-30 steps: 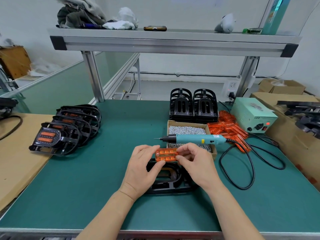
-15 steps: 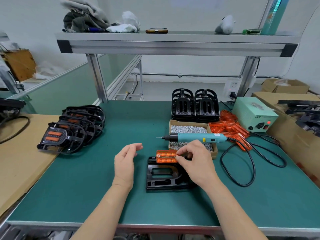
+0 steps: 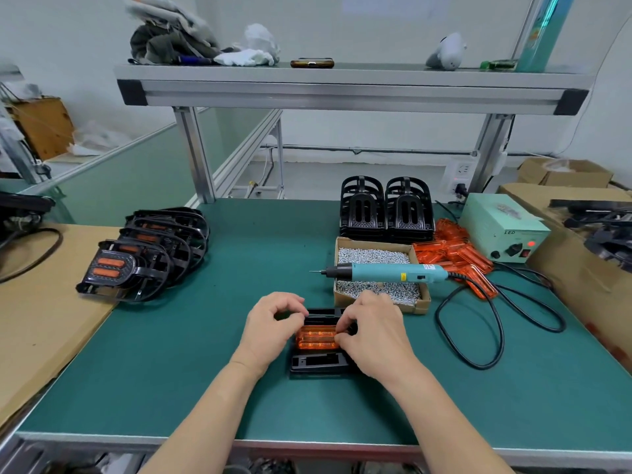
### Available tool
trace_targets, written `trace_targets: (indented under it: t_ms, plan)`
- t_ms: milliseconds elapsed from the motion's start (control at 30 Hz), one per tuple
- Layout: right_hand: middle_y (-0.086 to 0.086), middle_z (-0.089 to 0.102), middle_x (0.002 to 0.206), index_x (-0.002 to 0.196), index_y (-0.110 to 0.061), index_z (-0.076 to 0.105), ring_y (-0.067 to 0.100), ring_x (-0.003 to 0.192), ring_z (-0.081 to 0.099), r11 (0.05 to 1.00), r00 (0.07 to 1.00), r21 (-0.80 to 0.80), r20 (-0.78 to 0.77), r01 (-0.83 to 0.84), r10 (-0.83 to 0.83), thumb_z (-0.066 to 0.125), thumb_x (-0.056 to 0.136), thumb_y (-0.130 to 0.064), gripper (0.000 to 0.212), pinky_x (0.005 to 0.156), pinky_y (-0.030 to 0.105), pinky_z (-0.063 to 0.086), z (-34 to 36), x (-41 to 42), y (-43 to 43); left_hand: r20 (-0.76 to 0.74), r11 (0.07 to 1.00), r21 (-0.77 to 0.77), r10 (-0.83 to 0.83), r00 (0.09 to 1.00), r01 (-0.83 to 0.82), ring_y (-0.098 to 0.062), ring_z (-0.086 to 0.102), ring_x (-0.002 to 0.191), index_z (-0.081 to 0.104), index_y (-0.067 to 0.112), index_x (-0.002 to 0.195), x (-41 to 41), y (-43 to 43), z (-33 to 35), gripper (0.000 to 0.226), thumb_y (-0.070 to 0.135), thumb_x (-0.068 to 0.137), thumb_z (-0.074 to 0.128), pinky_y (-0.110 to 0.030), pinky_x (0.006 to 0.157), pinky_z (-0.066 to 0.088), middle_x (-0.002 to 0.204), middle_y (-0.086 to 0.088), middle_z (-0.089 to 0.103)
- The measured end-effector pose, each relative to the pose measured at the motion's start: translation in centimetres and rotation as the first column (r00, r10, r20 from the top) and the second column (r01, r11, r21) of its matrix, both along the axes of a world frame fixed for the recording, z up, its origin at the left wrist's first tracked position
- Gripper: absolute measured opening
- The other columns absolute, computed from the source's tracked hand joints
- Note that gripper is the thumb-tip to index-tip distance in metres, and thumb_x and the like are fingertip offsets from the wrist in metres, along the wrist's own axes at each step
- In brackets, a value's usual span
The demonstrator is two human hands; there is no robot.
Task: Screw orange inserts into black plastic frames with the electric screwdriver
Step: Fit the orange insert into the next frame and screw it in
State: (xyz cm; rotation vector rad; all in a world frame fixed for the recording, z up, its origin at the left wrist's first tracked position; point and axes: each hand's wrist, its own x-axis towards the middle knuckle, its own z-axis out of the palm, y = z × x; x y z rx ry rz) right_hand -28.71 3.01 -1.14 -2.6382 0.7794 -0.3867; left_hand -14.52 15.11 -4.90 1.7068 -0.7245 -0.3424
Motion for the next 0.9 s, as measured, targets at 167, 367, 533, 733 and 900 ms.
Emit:
trace_targets:
  t_ms: [167,367,533,733,900]
  plan:
    - [-0.009,0.049,0.099,0.09,-0.032,0.074,0.015,0.101,0.041,1.0,0.998,-0.021,-0.064,-0.019,0.018,0.072,0.088,-0.034,0.003,0.095,0.033,0.037,0.2,0.0,-0.3,0.19,0.968,0.22,-0.16,0.969,0.117,0.002,0.044,0.116,0.065,0.032,0.065,-0.1,-0.2,-0.1,0.021,0.014,0.073,0.071,-0.01,0.093,0.028,0.111,0.017,0.06]
    - [-0.01,0.045,0.092,0.088,-0.032,0.074,0.018,0.102,0.045,0.998,0.989,-0.01,-0.129,-0.066,0.065,0.073,0.087,-0.036,0.005,0.092,0.034,0.037,0.9,0.6,-0.7,0.291,0.953,0.256,-0.238,0.927,0.164,0.0,0.038,0.122,0.062,0.029,0.08,-0.3,-0.4,-0.2,0.029,0.0,0.08,0.064,-0.009,0.095,0.029,0.118,0.016,0.045]
    - [-0.009,0.045,0.09,0.086,-0.031,0.07,0.015,0.095,0.038,0.991,0.983,-0.01,-0.126,-0.133,0.131,0.072,0.089,-0.032,0.004,0.089,0.032,0.036,1.0,0.4,-0.9,0.239,0.936,0.27,-0.293,0.926,0.227,0.001,0.042,0.121,0.064,0.039,0.067,0.1,0.1,0.0,0.039,0.005,0.086,0.066,-0.017,0.096,0.03,0.118,0.014,0.053]
    - [-0.009,0.053,0.091,0.08,-0.032,0.063,0.016,0.096,0.044,0.981,0.974,0.051,-0.116,-0.189,0.194,0.073,0.089,-0.026,0.015,0.088,0.032,0.039,1.3,0.3,-1.2,0.084,0.919,0.255,-0.332,0.94,0.302,-0.004,0.053,0.117,0.073,0.03,0.068,1.1,0.9,0.7,0.042,-0.003,0.09,0.059,-0.025,0.096,0.043,0.123,0.011,0.056]
    - [-0.013,0.052,0.082,0.076,-0.033,0.062,0.016,0.091,0.05,0.982,0.976,0.11,-0.138,-0.155,0.169,0.075,0.087,-0.026,0.018,0.079,0.031,0.04,1.3,0.5,-1.4,0.058,0.843,0.331,-0.466,0.883,0.424,0.006,0.048,0.12,0.074,0.028,0.081,1.6,1.0,1.4,0.032,0.004,0.096,0.058,-0.017,0.1,0.033,0.131,0.015,0.052]
